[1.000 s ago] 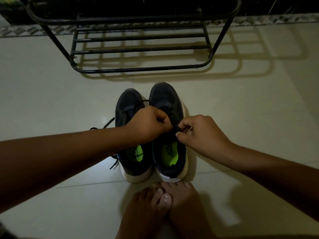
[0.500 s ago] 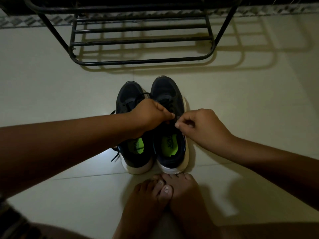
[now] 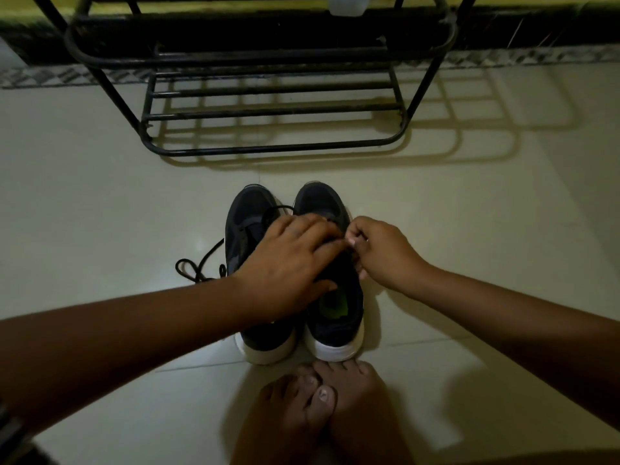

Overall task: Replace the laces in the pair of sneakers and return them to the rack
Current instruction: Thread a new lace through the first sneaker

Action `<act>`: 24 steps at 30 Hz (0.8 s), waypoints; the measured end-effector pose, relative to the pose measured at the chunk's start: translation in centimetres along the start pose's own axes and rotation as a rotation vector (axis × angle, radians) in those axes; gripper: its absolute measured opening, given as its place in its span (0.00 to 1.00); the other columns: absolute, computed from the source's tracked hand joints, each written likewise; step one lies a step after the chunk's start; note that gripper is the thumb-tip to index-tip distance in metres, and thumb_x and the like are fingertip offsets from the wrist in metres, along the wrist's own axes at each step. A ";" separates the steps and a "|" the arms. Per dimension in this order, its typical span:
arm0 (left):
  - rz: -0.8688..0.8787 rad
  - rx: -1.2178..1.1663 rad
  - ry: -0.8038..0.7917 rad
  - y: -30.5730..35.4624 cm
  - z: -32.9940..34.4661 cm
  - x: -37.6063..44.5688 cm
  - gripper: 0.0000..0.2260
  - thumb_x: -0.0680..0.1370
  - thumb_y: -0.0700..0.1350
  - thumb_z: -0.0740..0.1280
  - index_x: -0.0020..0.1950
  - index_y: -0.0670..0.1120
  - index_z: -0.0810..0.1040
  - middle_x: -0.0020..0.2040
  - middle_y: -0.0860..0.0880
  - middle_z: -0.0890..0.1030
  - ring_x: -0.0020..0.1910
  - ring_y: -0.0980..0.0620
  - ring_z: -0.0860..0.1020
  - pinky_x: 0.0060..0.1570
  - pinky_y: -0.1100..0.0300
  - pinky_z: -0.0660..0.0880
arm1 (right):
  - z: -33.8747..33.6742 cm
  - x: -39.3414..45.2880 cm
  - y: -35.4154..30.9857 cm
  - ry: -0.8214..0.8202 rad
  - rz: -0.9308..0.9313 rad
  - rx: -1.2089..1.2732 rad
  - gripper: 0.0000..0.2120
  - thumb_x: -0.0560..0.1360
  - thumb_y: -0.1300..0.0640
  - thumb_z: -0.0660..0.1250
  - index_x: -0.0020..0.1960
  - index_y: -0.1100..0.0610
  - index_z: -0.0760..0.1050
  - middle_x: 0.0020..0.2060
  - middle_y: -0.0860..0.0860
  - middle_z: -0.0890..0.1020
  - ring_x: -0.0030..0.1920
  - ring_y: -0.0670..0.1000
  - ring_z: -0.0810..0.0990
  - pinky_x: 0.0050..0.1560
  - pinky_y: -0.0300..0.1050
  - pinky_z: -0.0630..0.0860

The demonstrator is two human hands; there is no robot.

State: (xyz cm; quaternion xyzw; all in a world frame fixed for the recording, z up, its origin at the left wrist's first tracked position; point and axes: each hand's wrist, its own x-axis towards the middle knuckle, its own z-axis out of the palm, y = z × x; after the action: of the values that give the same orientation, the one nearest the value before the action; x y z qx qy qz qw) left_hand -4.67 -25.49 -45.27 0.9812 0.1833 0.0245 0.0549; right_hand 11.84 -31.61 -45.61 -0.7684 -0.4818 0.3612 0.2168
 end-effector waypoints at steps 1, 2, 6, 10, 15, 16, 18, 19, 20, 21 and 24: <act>0.101 0.007 0.003 -0.1 0.4 -0.6 0.25 0.74 0.59 0.58 0.67 0.49 0.71 0.65 0.47 0.74 0.67 0.44 0.68 0.65 0.47 0.61 | -0.1 -0.1 0.1 0.018 0.004 0.035 0.10 0.77 0.67 0.57 0.40 0.57 0.70 0.35 0.55 0.77 0.32 0.55 0.78 0.35 0.48 0.78; 0.176 0.008 -0.015 -0.3 1.0 -1.3 0.24 0.75 0.59 0.57 0.67 0.49 0.72 0.66 0.47 0.74 0.68 0.45 0.68 0.67 0.47 0.59 | -0.2 0.0 -0.1 0.041 0.011 0.077 0.10 0.77 0.66 0.57 0.40 0.56 0.70 0.34 0.54 0.77 0.31 0.53 0.78 0.34 0.46 0.77; 0.186 -0.048 -0.094 -0.5 3.0 -3.1 0.21 0.79 0.57 0.53 0.67 0.49 0.73 0.72 0.47 0.68 0.71 0.47 0.65 0.71 0.48 0.57 | -1.3 0.2 -1.1 0.167 -0.059 0.183 0.11 0.79 0.62 0.58 0.39 0.53 0.71 0.34 0.50 0.78 0.36 0.51 0.80 0.42 0.49 0.79; 0.141 -0.175 -0.088 -0.8 3.0 -3.6 0.21 0.80 0.56 0.54 0.66 0.47 0.73 0.72 0.48 0.68 0.72 0.48 0.64 0.71 0.47 0.60 | -3.0 0.5 -2.5 0.304 -0.146 0.253 0.12 0.80 0.60 0.57 0.39 0.49 0.69 0.39 0.50 0.80 0.46 0.53 0.81 0.52 0.56 0.78; 0.159 -0.211 -0.099 -0.7 3.0 -3.6 0.22 0.80 0.56 0.53 0.65 0.46 0.75 0.72 0.48 0.68 0.72 0.47 0.64 0.70 0.48 0.61 | -5.3 0.4 -5.3 0.307 -0.104 0.855 0.10 0.82 0.60 0.52 0.43 0.55 0.67 0.39 0.53 0.75 0.35 0.52 0.83 0.40 0.45 0.81; 0.158 -0.210 -0.101 -0.7 3.2 -3.7 0.22 0.80 0.56 0.53 0.65 0.46 0.76 0.72 0.48 0.68 0.72 0.47 0.64 0.71 0.48 0.61 | -5.4 0.4 -5.3 0.304 -0.092 0.840 0.10 0.82 0.60 0.53 0.43 0.55 0.67 0.39 0.53 0.76 0.30 0.50 0.80 0.33 0.43 0.78; 0.154 -0.211 -0.092 -0.8 3.3 -3.8 0.21 0.80 0.56 0.53 0.64 0.47 0.76 0.73 0.49 0.67 0.73 0.48 0.64 0.70 0.48 0.62 | -5.0 0.6 -4.6 0.284 -0.058 0.543 0.09 0.80 0.61 0.57 0.41 0.55 0.70 0.38 0.52 0.78 0.26 0.47 0.75 0.27 0.41 0.70; 0.151 -0.215 -0.088 -0.8 3.4 -3.8 0.21 0.80 0.56 0.53 0.64 0.47 0.76 0.73 0.49 0.67 0.73 0.48 0.64 0.70 0.48 0.62 | -4.5 0.6 -3.9 0.250 -0.045 0.295 0.09 0.79 0.61 0.59 0.40 0.55 0.71 0.38 0.51 0.79 0.28 0.47 0.75 0.30 0.41 0.70; 0.147 -0.220 -0.084 -0.9 3.5 -3.8 0.21 0.80 0.56 0.53 0.64 0.47 0.76 0.73 0.50 0.67 0.73 0.48 0.64 0.70 0.48 0.62 | -4.1 0.6 -3.3 0.187 -0.038 0.057 0.08 0.77 0.61 0.61 0.40 0.55 0.73 0.39 0.50 0.80 0.33 0.48 0.77 0.35 0.42 0.71; 0.142 -0.227 -0.082 -0.9 3.5 -3.9 0.21 0.80 0.56 0.53 0.64 0.47 0.76 0.73 0.50 0.66 0.73 0.48 0.63 0.70 0.48 0.63 | -3.6 0.5 -2.7 0.103 -0.031 -0.131 0.07 0.76 0.62 0.62 0.40 0.55 0.75 0.40 0.51 0.80 0.39 0.49 0.78 0.40 0.43 0.72; 0.124 -0.260 -0.073 -1.0 3.7 -4.1 0.20 0.81 0.56 0.53 0.65 0.48 0.75 0.74 0.51 0.65 0.73 0.48 0.63 0.70 0.49 0.63 | -2.9 -0.3 -2.0 -0.098 -0.035 -0.348 0.06 0.75 0.61 0.63 0.42 0.58 0.77 0.40 0.51 0.81 0.40 0.46 0.77 0.38 0.36 0.70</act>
State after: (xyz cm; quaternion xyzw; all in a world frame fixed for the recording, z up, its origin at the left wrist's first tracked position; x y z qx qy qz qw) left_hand -8.61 -26.43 -49.22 0.9755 0.1157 0.0156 0.1867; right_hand 12.82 -30.90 -42.26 -0.7672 -0.5604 0.3054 0.0633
